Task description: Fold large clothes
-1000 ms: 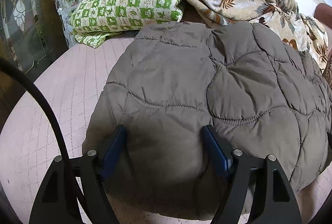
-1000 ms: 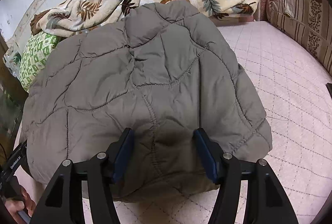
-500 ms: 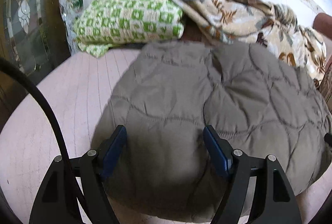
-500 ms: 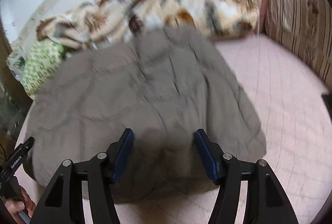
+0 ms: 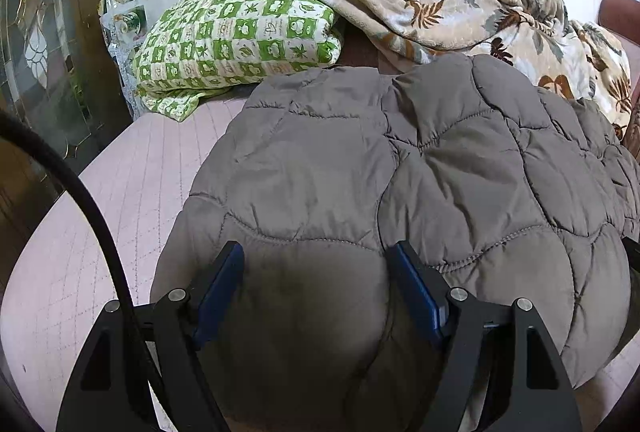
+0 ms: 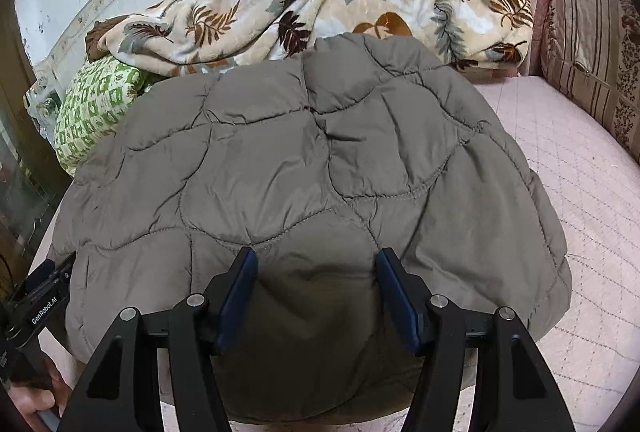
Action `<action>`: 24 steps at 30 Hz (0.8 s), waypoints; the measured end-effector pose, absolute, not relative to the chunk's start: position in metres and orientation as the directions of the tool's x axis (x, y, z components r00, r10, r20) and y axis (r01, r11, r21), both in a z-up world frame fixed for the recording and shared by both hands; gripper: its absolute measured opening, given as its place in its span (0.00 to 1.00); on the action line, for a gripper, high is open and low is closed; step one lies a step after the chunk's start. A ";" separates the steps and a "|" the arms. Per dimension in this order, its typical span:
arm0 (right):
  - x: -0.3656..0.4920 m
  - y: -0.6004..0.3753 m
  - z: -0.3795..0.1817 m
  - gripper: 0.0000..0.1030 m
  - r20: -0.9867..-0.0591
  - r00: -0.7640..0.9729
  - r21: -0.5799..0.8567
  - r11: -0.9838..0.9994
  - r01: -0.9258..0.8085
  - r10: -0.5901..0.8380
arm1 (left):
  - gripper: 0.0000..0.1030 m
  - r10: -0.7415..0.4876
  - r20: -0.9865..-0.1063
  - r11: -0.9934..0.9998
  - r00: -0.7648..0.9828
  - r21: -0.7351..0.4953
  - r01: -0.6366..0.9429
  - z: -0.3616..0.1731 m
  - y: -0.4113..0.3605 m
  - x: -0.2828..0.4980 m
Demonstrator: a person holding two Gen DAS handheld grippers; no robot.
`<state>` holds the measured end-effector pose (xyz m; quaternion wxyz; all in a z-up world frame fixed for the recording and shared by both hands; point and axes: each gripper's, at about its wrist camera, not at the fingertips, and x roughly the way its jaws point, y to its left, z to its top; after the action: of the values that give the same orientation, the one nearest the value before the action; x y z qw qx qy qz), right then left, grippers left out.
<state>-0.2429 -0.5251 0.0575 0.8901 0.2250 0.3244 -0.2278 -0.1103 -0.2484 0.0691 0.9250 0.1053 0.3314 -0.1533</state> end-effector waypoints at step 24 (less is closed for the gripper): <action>-0.241 -0.522 0.052 0.65 -0.693 0.671 0.217 0.810 0.544 -0.265 | 0.74 -0.214 -0.644 0.930 0.734 0.095 0.354 0.068 -0.250 -0.110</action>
<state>-0.2412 -0.5221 0.0521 0.8900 0.2080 0.3362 -0.2273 -0.1102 -0.2497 0.0681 0.9251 0.1063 0.3305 -0.1536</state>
